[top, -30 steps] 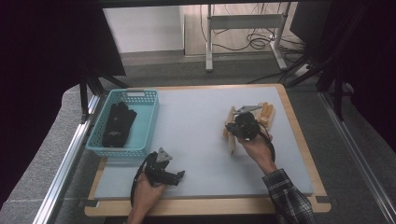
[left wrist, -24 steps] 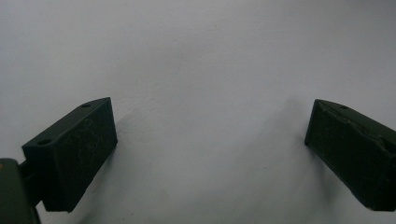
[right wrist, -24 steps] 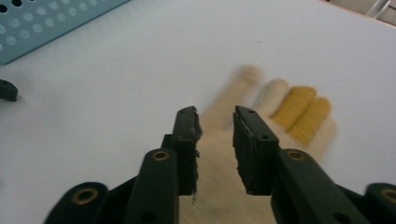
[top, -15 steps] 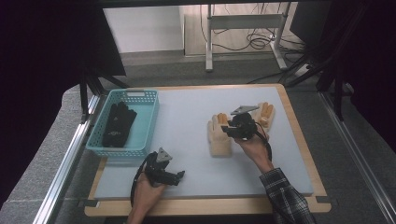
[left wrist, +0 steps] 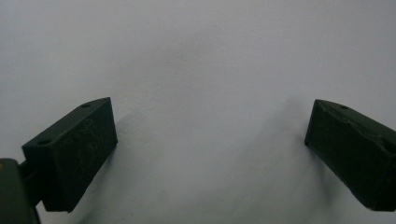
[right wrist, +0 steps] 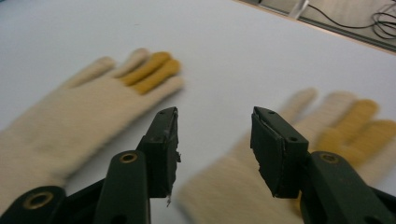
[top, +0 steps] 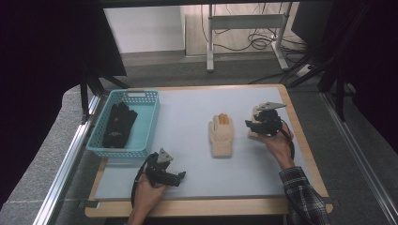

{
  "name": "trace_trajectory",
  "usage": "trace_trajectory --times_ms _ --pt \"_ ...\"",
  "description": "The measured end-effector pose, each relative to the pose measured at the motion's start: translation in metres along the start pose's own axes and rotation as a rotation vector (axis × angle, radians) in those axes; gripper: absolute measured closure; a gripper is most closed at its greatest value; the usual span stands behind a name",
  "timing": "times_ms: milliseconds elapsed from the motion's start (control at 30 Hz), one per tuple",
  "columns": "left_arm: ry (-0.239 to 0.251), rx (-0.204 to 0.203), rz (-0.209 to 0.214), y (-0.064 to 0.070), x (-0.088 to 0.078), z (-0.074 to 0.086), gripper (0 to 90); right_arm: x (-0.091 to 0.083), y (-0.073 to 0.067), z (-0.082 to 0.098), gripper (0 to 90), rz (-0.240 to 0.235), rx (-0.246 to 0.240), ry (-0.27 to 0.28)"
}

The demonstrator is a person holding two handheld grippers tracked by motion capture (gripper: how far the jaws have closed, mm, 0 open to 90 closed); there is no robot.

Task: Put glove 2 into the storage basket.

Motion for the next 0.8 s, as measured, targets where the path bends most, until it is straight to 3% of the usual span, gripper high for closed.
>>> trace_trajectory --times_ms 133,167,267,433,600,733,800 --pt "0.000 0.000 0.000 0.000 0.000 0.000 2.3 -0.006 0.025 0.004 58.3 0.045 0.015 -0.002" --pt "0.000 0.000 0.000 0.000 0.000 0.000 2.4 -0.006 0.025 0.004 58.3 0.045 0.015 -0.002" --pt "0.000 0.000 0.000 0.000 0.000 0.000 2.4 -0.007 0.046 0.010 59.4 0.083 0.029 -0.017" --pt "0.000 0.000 0.000 0.000 0.000 0.000 2.4 -0.003 0.054 0.020 51.2 0.093 0.053 -0.028" --pt "0.000 0.001 0.000 0.000 0.000 0.000 2.3 0.009 0.061 0.042 41.3 0.099 0.063 -0.053" --pt "0.000 0.001 0.000 0.000 0.000 0.000 2.4 0.019 0.063 0.052 40.9 0.109 0.056 -0.060" --pt "0.000 0.002 0.000 0.000 0.000 0.000 2.4 0.023 0.065 0.054 46.7 0.114 0.063 -0.051"
Point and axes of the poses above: each handheld gripper's, and its own axes: x roughly forward along the jaws, z roughly out of its underside, y roughly to its right, the point moved 6 cm from there along x, roughly forward along the jaws, and after that the axes turned 14 degrees about y, right-handed, at the moved point
